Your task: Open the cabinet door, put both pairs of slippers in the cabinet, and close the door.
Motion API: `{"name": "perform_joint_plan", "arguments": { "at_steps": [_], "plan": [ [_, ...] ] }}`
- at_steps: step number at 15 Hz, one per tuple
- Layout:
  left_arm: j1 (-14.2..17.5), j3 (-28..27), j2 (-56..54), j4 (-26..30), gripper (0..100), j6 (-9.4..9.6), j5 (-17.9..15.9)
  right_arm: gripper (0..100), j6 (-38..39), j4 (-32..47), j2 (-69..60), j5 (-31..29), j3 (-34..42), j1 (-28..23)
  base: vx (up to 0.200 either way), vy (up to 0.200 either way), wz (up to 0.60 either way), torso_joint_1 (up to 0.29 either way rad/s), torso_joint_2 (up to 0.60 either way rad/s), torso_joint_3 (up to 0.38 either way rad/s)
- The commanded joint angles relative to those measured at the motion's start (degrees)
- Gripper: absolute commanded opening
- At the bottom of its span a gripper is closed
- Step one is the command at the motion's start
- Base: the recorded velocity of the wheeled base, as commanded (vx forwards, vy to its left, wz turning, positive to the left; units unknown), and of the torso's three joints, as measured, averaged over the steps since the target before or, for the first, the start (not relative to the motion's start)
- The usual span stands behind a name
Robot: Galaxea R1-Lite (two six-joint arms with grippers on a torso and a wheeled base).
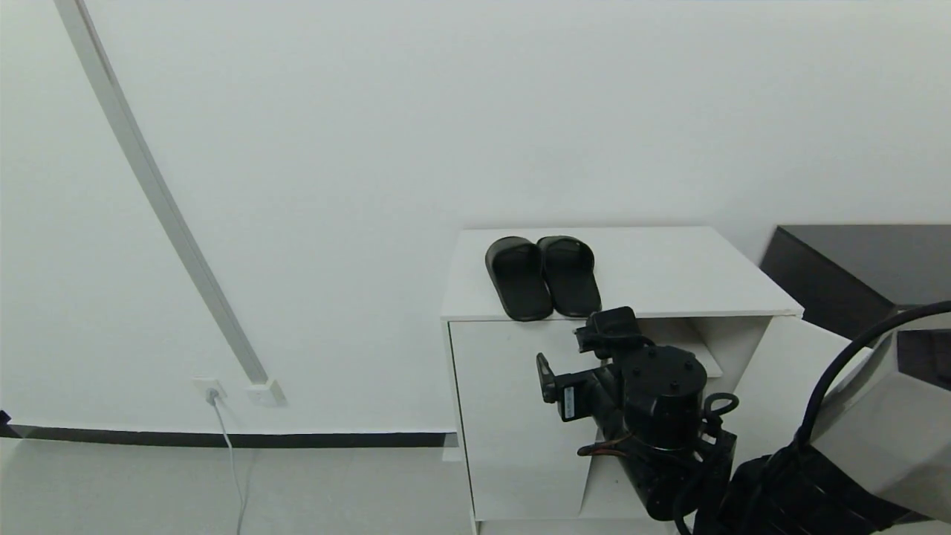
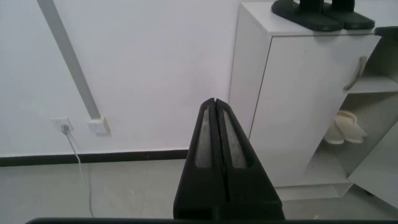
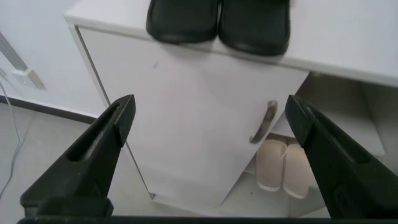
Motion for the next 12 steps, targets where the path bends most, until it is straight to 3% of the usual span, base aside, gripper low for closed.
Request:
{"name": "perform_joint_plan", "arguments": {
  "at_steps": [1,4,8,11,12],
  "plan": [
    [0.00,0.00,0.09,-0.01,0,-0.01,0.01,100,0.09,-0.01,0.05,-0.01,0.02,0.01,0.000,0.000,0.00,0.266,-0.61,-0.339],
    [0.00,0.00,0.09,-0.01,0,0.08,0.01,100,-0.09,-1.77,0.14,0.08,1.16,0.10,0.000,0.000,0.00,0.198,-0.44,-0.242],
    [0.00,0.00,0.09,-0.01,0,0.08,-0.08,100,-1.15,-5.64,-0.21,4.56,1.78,-0.43,0.000,0.000,0.00,0.015,-0.03,-0.015],
    [0.00,0.00,0.09,-0.01,0,0.34,-0.17,100,-2.29,5.17,-3.82,6.06,-7.10,-4.65,0.000,0.000,0.00,0.000,0.00,0.000],
    [0.00,0.00,0.09,-0.01,0,0.34,0.01,100,-1.41,14.22,-5.22,6.14,-11.14,-4.74,0.000,0.000,0.00,0.000,0.00,0.000]
  ]
}}
